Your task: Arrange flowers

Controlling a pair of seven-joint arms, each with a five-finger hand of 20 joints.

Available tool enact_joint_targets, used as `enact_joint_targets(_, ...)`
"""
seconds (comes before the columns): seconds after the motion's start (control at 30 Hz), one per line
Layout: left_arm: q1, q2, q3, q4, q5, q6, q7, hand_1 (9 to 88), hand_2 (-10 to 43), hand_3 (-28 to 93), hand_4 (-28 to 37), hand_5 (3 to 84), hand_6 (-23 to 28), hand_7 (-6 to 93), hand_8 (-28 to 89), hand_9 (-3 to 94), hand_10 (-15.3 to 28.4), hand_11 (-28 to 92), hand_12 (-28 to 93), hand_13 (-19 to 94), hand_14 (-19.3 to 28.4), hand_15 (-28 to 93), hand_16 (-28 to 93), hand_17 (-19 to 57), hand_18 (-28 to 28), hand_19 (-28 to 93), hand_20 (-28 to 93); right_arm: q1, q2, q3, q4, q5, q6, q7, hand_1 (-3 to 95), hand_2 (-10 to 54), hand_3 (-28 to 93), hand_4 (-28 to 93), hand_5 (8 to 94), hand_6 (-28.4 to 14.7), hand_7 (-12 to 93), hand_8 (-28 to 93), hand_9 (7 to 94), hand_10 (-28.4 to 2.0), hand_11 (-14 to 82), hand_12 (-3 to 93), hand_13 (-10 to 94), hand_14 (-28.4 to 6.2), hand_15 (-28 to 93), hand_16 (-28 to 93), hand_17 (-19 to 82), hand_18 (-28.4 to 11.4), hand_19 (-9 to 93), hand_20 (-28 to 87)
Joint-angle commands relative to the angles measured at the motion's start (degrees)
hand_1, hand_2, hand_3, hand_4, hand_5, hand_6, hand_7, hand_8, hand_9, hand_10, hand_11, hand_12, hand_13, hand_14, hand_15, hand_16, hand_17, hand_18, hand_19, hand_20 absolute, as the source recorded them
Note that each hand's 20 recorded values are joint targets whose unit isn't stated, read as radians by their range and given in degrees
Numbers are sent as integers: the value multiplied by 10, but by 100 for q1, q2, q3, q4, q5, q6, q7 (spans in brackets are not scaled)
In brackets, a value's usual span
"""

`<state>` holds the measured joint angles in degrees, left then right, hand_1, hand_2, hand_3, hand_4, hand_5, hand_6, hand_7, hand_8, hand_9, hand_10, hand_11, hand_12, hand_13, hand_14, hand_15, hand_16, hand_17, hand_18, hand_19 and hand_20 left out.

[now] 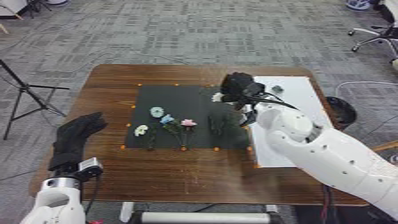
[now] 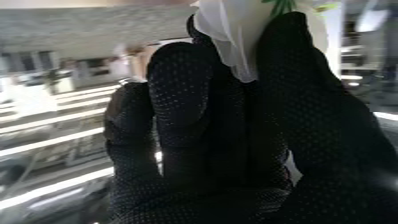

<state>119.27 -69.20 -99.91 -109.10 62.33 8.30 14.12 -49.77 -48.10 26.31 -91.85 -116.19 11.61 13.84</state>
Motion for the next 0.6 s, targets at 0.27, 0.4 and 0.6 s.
enact_joint_targets(0.27, 36, -53, 4, -1, -7, -43, -10, 269, 56, 665, -242, 573, 13, 172, -68, 554, 149, 229, 147, 453, 190, 276, 23, 96, 132, 139, 222, -33, -321, -32, 56, -299, -158, 3, 584, -95, 555, -147, 789, 34, 185, 37, 850, -100, 81, 273, 734, -101, 582, 354, 365, -226, 767, 602)
enact_joint_targets(0.4, 12, -63, 21, 12, 7, -70, -4, 270, 56, 664, -242, 573, 14, 173, -69, 555, 149, 230, 147, 452, 190, 275, 22, 96, 132, 139, 222, -91, -366, 15, 162, -364, -144, 34, 584, -95, 555, -147, 789, 34, 185, 37, 850, -100, 80, 274, 733, -102, 581, 354, 364, -226, 766, 602)
enact_joint_targets(0.6, 7, -51, 11, 4, -3, -62, -6, 270, 56, 664, -242, 573, 14, 173, -69, 554, 149, 231, 148, 452, 189, 275, 22, 96, 132, 138, 222, -255, -389, 88, 227, -404, -218, 24, 583, -95, 555, -147, 788, 34, 185, 36, 847, -101, 77, 272, 732, -103, 579, 355, 363, -226, 765, 601)
